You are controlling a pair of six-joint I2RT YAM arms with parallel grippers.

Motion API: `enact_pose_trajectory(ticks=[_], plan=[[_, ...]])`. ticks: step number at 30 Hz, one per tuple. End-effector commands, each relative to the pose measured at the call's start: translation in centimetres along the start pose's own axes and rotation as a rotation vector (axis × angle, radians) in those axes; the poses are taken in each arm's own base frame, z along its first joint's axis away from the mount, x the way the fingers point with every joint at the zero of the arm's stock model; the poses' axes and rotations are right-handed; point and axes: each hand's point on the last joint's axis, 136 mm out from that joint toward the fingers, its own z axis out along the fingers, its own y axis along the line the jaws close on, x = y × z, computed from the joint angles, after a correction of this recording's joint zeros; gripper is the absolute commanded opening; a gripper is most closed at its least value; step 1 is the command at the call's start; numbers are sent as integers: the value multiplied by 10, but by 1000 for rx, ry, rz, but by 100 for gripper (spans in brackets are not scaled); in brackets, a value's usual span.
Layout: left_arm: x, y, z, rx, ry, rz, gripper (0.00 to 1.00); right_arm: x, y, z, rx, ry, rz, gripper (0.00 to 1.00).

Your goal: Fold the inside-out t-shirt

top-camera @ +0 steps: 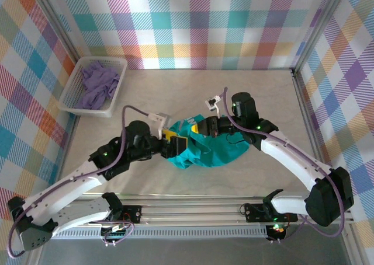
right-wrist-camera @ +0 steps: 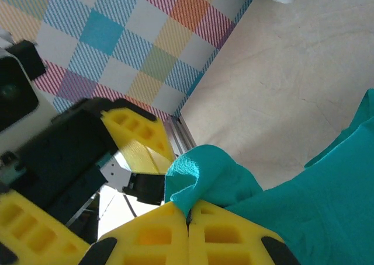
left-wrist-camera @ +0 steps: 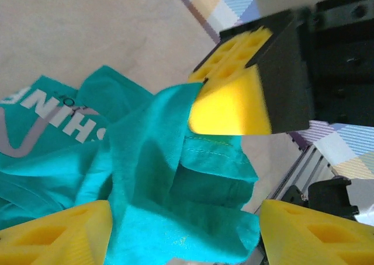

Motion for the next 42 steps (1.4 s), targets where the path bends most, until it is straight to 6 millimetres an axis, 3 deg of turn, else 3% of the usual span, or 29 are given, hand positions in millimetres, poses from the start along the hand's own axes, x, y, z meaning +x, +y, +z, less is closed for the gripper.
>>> enact_pose_trajectory(ticks=[1, 3, 5, 9, 13, 15, 20, 25, 29, 33, 36, 40, 42], plan=[[-2, 6, 12, -60, 13, -32, 65, -13, 13, -4, -24, -38, -10, 0], [-3, 10, 17, -78, 12, -26, 58, -12, 12, -5, -13, -35, -18, 0], [-4, 2, 23, -29, 12, -20, 43, -11, 10, -6, -2, -34, -23, 0], [-9, -37, 23, 231, -16, 3, 19, -9, 5, -11, 22, -22, -35, 0], [-10, -80, -13, 580, -83, 97, 10, -14, -5, -28, 41, -19, -49, 2], [-9, -89, -27, 655, -102, 144, 0, -15, -6, -33, 34, -7, -51, 5], [-16, -82, -37, 714, -131, 143, 0, -10, -5, -33, 38, 52, -58, 22], [-21, -72, -35, 693, -143, 138, 0, -8, -22, -56, 284, 29, -148, 43], [-23, -63, -31, 655, -144, 136, 0, 0, 6, -78, 299, -44, -387, 48], [-19, -59, -29, 635, -134, 154, 0, 19, 50, -85, 166, -113, -615, 51], [-19, -59, -29, 633, -136, 162, 0, 40, 72, -69, -3, -62, -685, 49], [-19, -59, -29, 634, -132, 164, 0, 59, 75, -39, -110, 56, -696, 48], [-19, -59, -30, 635, -130, 166, 0, 56, 68, -30, -111, 69, -684, 48]])
